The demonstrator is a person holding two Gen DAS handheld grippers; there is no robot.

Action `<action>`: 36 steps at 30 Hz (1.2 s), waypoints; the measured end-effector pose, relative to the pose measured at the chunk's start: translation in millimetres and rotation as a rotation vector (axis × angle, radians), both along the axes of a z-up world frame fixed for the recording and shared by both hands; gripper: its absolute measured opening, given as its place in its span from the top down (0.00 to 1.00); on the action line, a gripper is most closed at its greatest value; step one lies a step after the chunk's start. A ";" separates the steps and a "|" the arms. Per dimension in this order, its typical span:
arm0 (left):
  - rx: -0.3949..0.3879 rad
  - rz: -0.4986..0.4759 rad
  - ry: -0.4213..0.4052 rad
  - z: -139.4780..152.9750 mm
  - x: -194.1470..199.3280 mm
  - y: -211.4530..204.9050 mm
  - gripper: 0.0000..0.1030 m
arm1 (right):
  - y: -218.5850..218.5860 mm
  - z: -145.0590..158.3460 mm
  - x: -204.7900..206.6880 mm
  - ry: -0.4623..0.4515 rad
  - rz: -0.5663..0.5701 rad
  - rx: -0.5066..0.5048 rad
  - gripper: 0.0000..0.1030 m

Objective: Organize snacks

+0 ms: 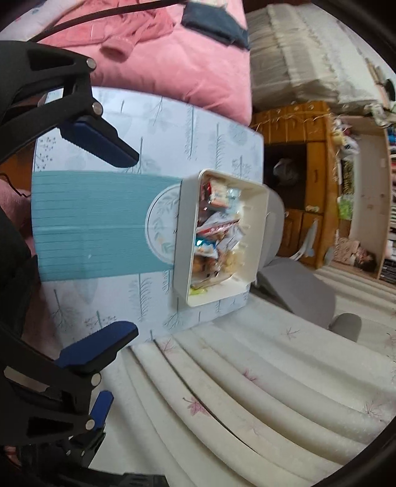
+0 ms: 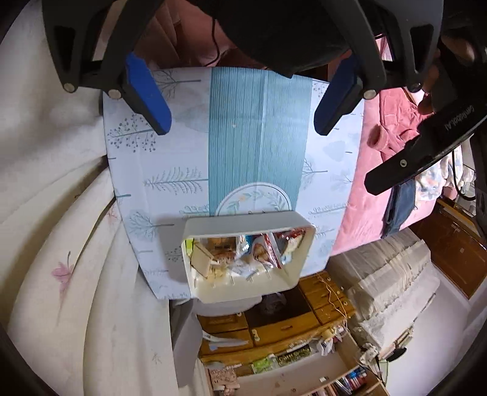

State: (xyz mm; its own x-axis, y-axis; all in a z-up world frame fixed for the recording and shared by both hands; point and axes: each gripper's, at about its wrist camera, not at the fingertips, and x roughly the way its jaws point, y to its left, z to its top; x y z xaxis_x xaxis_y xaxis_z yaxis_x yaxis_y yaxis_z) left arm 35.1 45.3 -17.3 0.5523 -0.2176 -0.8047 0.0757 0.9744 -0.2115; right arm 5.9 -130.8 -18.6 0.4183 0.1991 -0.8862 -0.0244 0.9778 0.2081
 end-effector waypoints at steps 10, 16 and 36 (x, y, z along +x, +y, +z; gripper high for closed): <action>0.162 0.101 -0.063 11.5 -17.1 -13.4 0.01 | -12.2 4.2 -10.5 -0.076 -0.059 0.006 0.00; 0.205 0.117 -0.074 10.9 -20.8 -19.4 0.01 | -8.5 1.2 -13.5 -0.103 -0.021 0.014 0.00; 0.225 0.131 -0.072 9.0 -18.1 -26.5 0.01 | -7.0 1.7 -13.0 -0.115 0.018 -0.019 0.00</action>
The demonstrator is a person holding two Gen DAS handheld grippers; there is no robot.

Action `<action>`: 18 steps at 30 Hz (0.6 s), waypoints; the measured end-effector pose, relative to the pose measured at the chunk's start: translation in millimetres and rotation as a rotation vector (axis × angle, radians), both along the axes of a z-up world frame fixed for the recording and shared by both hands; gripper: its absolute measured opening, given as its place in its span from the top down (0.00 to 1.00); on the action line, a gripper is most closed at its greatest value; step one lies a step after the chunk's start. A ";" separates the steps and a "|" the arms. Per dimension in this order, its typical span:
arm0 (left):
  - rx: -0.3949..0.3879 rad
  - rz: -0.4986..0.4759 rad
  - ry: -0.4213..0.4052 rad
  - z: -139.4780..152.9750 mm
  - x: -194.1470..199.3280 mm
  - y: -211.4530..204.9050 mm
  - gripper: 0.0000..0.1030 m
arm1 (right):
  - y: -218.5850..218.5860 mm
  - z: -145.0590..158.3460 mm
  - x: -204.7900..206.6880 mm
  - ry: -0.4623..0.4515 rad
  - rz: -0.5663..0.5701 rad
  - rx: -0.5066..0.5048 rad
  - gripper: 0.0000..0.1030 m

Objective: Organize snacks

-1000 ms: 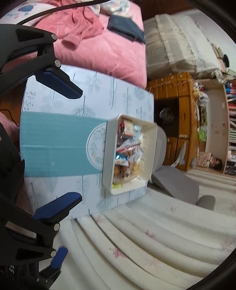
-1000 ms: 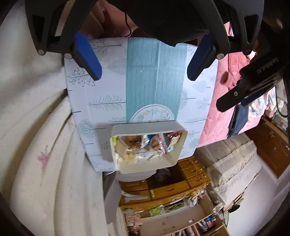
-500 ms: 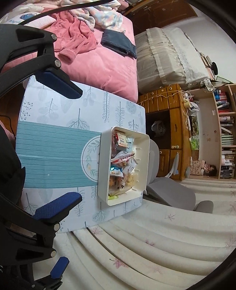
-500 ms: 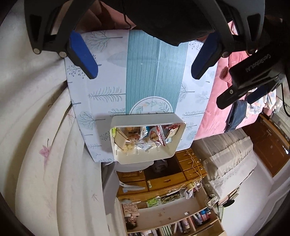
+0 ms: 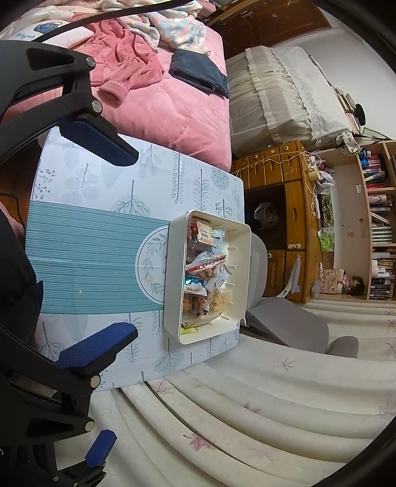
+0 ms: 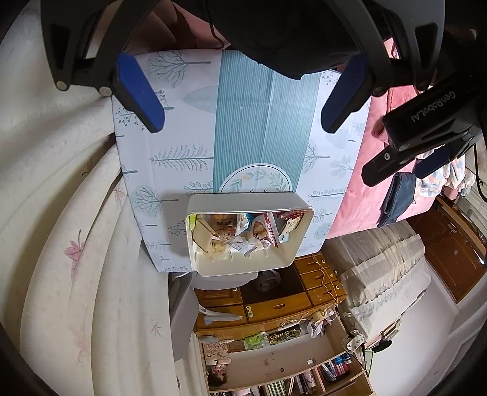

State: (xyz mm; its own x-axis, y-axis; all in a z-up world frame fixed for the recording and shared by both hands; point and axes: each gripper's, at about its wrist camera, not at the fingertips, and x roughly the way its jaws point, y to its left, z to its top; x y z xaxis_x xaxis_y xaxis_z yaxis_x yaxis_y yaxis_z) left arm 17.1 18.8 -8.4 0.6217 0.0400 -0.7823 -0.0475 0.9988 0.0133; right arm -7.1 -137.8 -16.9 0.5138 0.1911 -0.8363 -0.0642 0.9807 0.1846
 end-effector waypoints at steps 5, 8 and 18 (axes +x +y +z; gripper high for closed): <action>-0.003 0.002 0.005 -1.2 0.6 -0.6 0.01 | 2.2 0.1 1.6 -0.004 0.018 -0.014 0.00; -0.004 -0.001 0.009 -2.4 1.0 -0.4 0.01 | 4.0 0.3 2.0 -0.003 0.018 -0.015 0.00; -0.016 -0.025 0.018 -4.7 2.7 1.2 0.01 | 6.6 -3.4 5.6 0.017 0.006 -0.018 0.00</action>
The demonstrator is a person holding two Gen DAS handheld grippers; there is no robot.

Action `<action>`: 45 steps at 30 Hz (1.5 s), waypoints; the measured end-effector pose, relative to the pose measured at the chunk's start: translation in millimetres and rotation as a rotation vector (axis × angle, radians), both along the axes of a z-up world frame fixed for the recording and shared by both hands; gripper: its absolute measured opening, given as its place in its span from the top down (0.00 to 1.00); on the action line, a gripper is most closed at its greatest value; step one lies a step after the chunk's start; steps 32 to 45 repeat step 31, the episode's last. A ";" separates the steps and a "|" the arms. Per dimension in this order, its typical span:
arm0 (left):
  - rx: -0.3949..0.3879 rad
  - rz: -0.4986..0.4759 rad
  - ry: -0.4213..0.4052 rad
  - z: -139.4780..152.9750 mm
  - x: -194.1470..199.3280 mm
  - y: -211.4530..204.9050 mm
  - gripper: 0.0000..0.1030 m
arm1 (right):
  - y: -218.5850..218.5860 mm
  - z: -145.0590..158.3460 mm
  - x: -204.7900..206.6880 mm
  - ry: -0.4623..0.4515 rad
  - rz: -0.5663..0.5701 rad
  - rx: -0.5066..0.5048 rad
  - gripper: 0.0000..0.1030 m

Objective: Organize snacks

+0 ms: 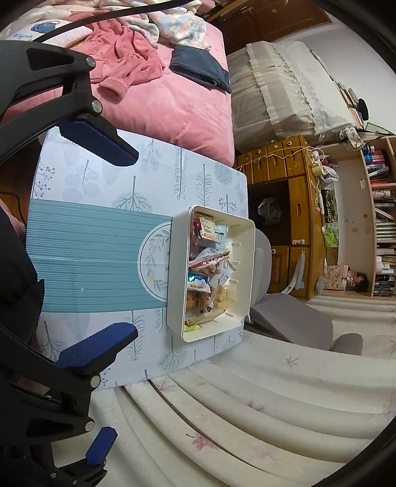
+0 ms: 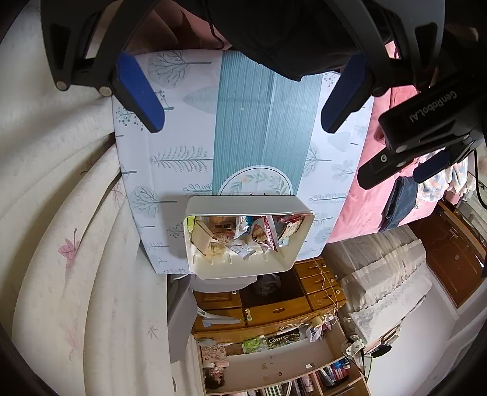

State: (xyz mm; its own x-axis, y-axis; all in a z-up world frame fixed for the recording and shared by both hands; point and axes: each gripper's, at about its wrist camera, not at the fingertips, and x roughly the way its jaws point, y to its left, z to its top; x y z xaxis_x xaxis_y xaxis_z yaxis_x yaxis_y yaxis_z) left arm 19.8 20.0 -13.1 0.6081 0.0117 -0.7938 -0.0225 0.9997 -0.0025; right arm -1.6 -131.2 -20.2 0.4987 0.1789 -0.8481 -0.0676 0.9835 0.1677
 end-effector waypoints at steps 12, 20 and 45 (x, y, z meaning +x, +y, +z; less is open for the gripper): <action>-0.006 -0.024 0.012 -4.0 7.6 -3.9 0.01 | -4.5 -3.3 4.1 0.026 -0.012 -0.021 0.00; -0.008 -0.027 0.022 -5.6 8.9 -6.0 0.01 | -7.6 -5.8 6.0 0.041 -0.014 -0.024 0.00; -0.002 -0.024 0.017 -4.7 9.5 -6.7 0.01 | -8.9 -8.8 8.2 0.044 -0.008 -0.020 0.00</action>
